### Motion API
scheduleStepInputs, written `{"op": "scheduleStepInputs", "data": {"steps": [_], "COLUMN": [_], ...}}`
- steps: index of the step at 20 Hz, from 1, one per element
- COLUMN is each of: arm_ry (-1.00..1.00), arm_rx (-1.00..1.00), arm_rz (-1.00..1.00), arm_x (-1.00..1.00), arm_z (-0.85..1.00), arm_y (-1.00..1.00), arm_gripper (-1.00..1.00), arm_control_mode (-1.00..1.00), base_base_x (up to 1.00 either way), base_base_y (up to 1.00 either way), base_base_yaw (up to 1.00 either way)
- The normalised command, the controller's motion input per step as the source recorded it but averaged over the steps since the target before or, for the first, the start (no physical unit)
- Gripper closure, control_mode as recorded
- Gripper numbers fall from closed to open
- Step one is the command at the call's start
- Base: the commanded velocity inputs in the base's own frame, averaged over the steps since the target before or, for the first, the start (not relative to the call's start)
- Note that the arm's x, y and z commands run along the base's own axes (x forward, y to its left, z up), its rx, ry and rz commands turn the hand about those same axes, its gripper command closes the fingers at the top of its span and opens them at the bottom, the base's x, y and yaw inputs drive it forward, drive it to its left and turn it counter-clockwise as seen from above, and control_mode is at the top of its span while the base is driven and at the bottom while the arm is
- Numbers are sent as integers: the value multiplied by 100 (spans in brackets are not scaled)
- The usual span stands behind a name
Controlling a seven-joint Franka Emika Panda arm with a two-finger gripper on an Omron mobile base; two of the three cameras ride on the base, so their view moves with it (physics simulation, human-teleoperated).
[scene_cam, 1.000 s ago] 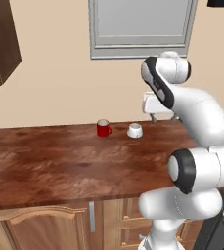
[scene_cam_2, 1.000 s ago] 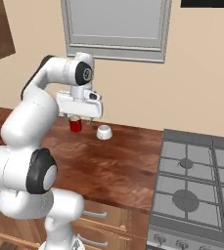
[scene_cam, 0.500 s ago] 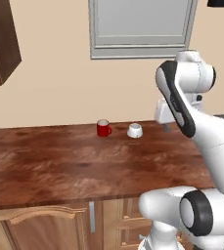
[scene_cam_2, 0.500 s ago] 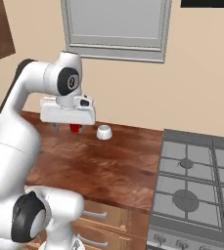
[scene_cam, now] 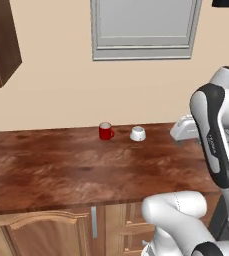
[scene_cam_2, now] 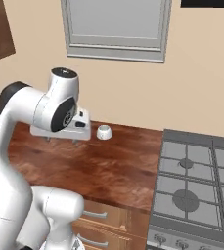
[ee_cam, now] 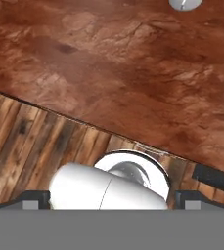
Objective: Clear the mugs and bowl far away from the sink.
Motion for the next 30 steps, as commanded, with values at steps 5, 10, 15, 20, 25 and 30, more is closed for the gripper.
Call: {"op": "scheduleStepInputs", "data": {"steps": [5, 10, 15, 20, 25, 30], "arm_ry": [-1, 0, 1, 0, 0, 0], "arm_rx": [-1, -5, -1, 0, 0, 0], "arm_rz": [-13, -28, -21, 0, 0, 0], "arm_x": [-55, -62, -39, 0, 0, 0], "arm_z": [22, 43, 23, 0, 0, 0], "arm_y": [1, 4, 1, 0, 0, 0], "arm_gripper": [-100, -100, -100, -100, -100, -100], "arm_control_mode": [-100, -100, 100, 100, 100, 100], "base_base_x": [0, 0, -7, -45, -35, -3], "base_base_y": [0, 0, 0, 0, 72, 4], "base_base_yaw": [0, 0, -4, -1, 40, 100]}}
